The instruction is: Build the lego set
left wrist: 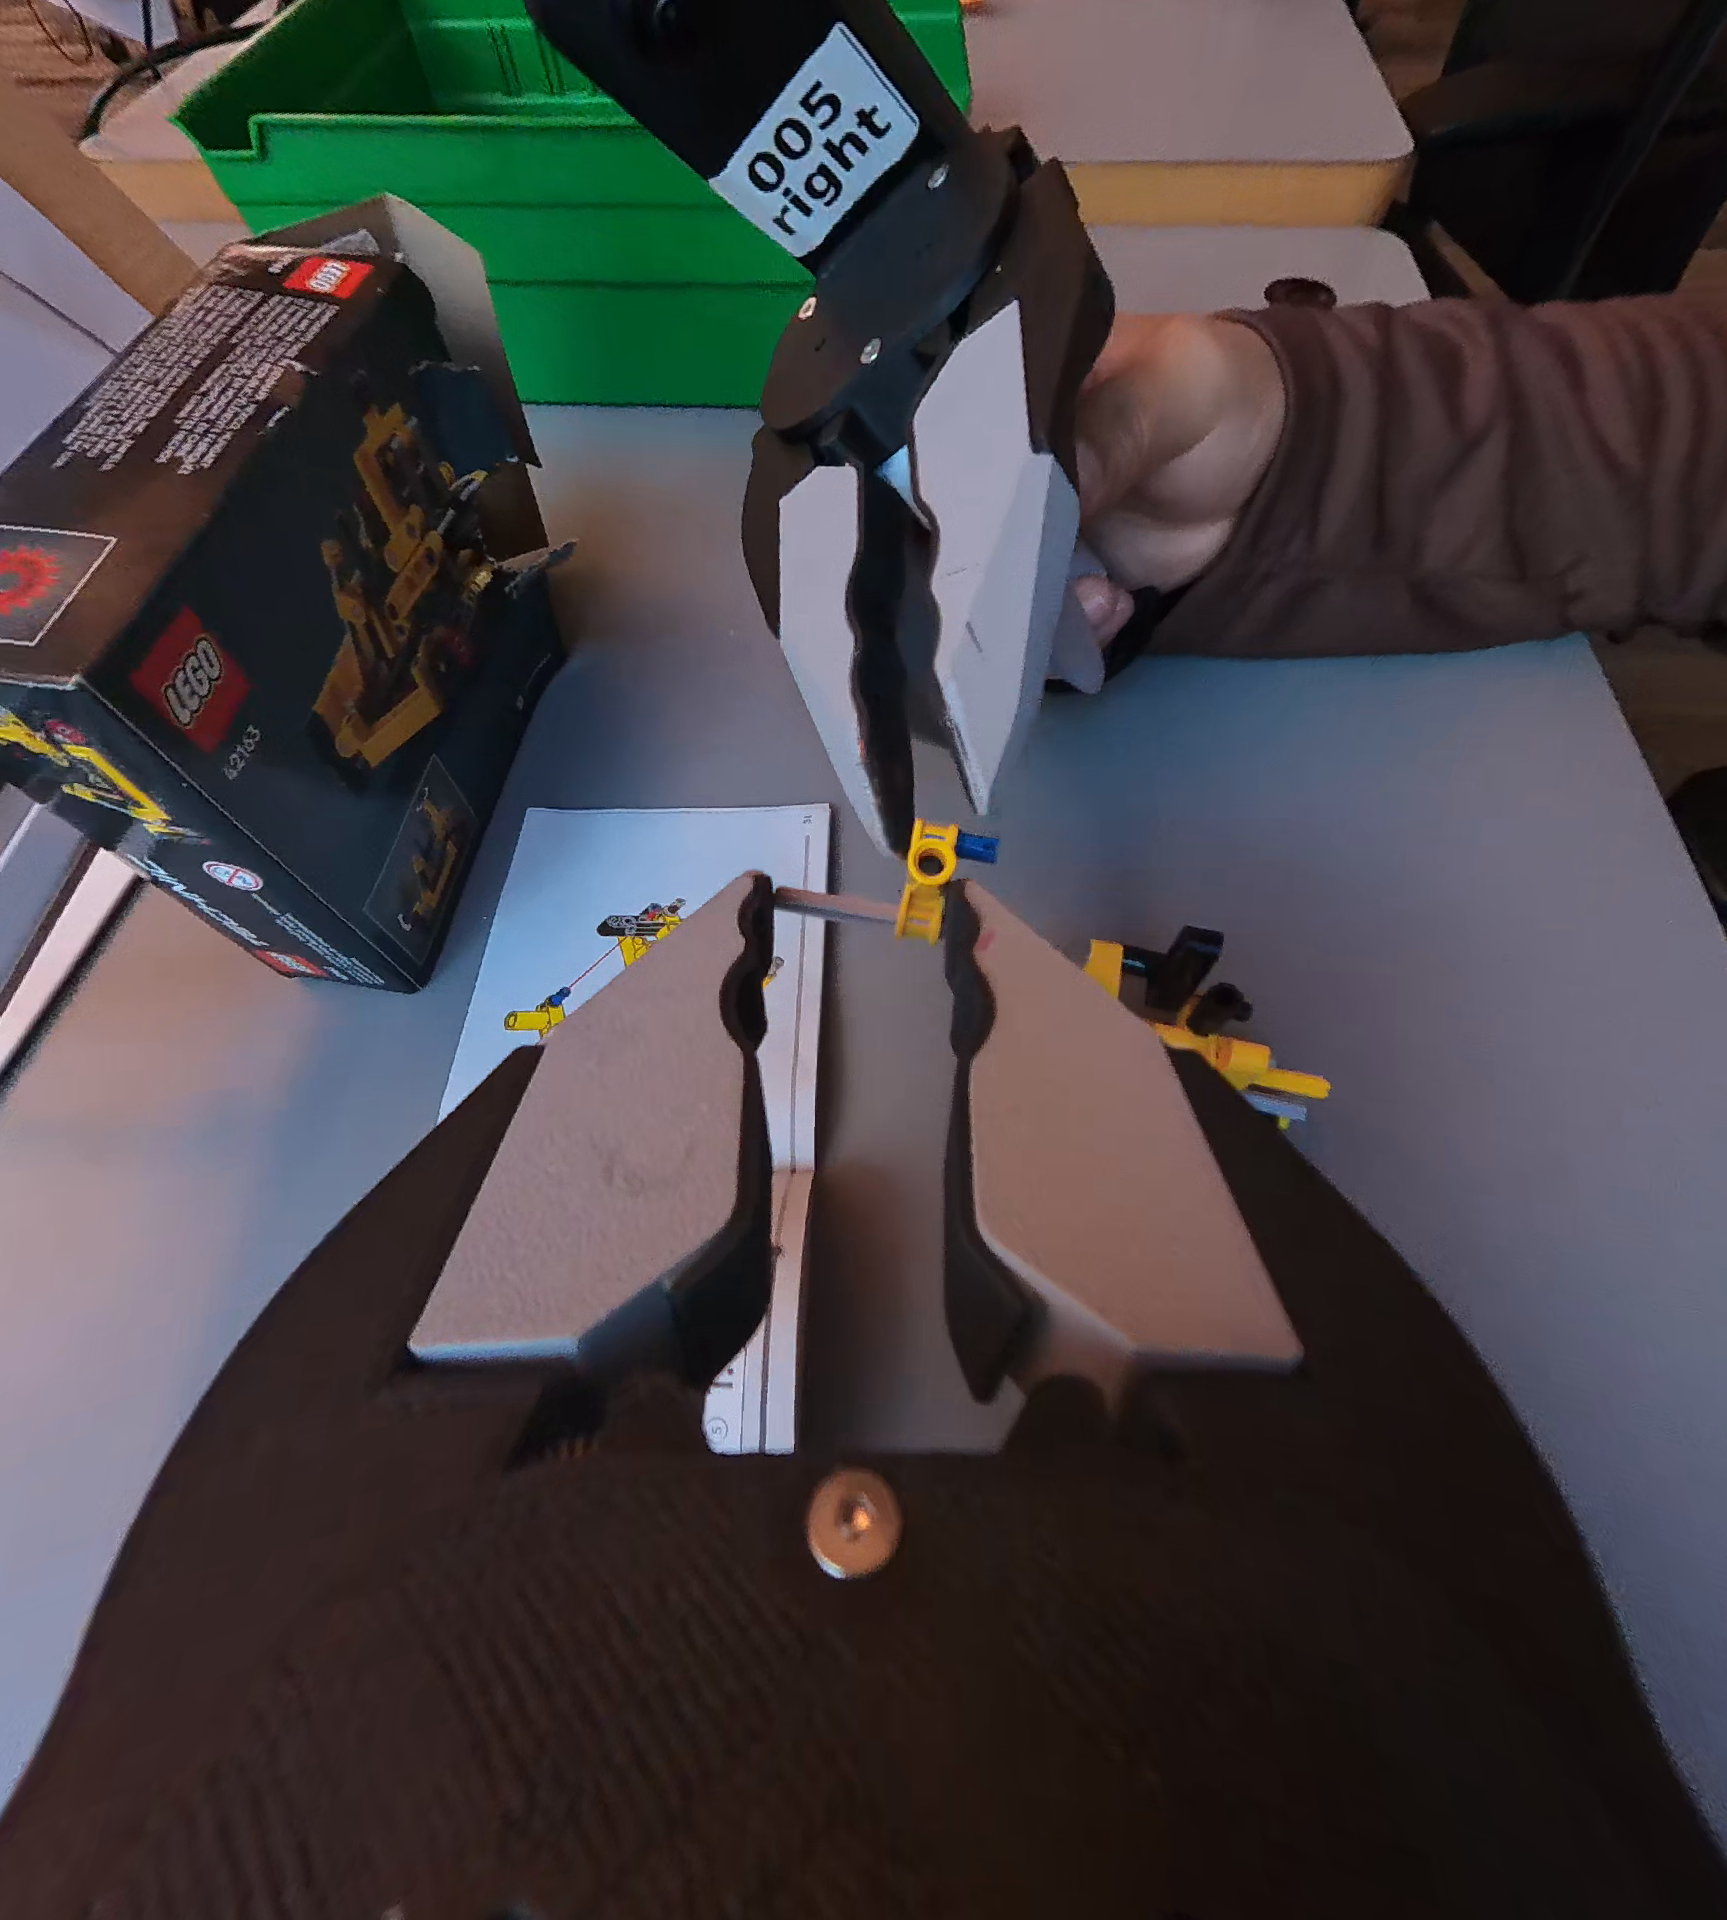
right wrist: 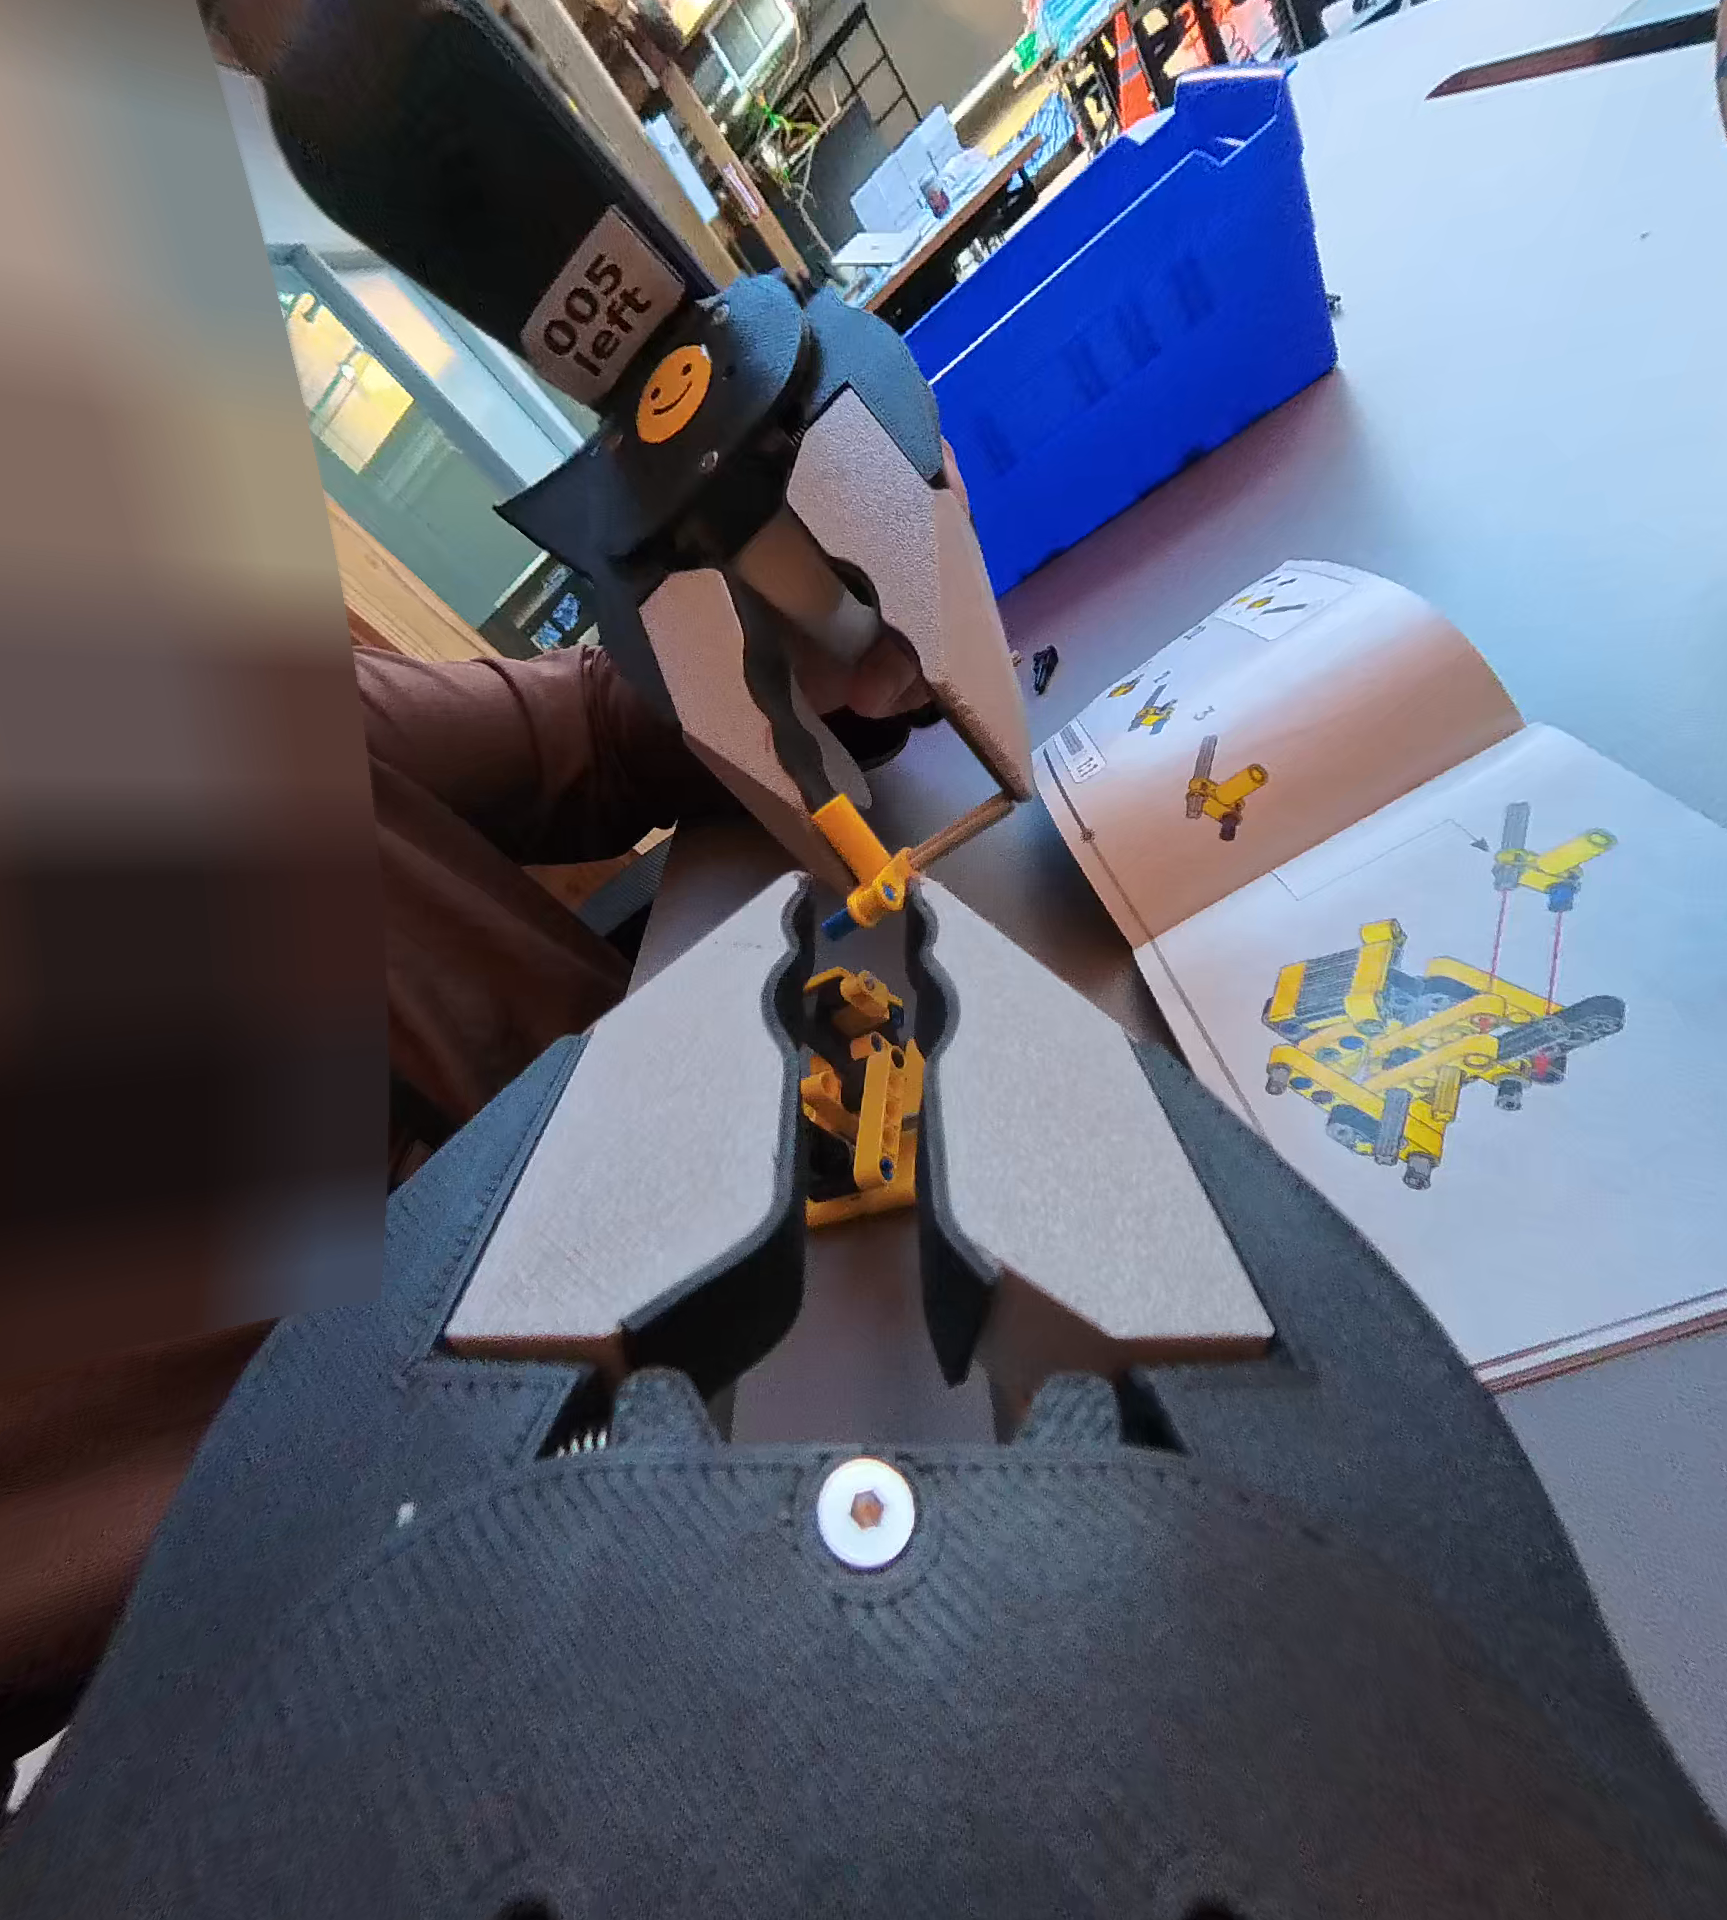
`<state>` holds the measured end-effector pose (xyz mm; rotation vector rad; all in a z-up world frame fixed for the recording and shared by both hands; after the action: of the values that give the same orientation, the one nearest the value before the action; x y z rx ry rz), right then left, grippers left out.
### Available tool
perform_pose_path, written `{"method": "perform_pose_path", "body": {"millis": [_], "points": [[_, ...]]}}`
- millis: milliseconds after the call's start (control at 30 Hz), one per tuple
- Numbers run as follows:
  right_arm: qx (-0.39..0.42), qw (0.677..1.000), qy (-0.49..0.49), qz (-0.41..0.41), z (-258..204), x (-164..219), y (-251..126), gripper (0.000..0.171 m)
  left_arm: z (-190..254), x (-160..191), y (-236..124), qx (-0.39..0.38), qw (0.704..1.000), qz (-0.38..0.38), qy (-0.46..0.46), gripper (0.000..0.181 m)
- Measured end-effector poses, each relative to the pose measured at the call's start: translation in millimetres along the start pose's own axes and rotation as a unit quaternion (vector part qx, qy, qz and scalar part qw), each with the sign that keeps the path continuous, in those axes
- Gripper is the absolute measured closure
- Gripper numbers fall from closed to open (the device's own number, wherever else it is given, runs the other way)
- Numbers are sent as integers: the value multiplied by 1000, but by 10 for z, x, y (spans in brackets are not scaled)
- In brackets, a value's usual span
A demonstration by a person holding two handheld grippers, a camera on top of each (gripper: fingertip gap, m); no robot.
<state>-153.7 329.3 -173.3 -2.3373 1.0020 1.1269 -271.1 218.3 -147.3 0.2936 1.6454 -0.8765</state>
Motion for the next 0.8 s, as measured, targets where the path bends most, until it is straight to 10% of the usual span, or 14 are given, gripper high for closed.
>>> {"method": "perform_pose_path", "body": {"millis": [800], "points": [[9,999,20,25,-13,-65,-151,166,11,-196,-247,-95,989,-75,81,144]]}}
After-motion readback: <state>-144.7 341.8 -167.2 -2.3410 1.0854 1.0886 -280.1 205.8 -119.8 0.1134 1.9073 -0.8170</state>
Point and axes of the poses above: each gripper's, where its closed fingertips meet, y out along the fingers, x out of its underside, z = x × y across the jaws, the point moved 9 cm from there along -y, back along the fingers, and after that the axes turned 7 degrees about z, right-handed, at the moved point
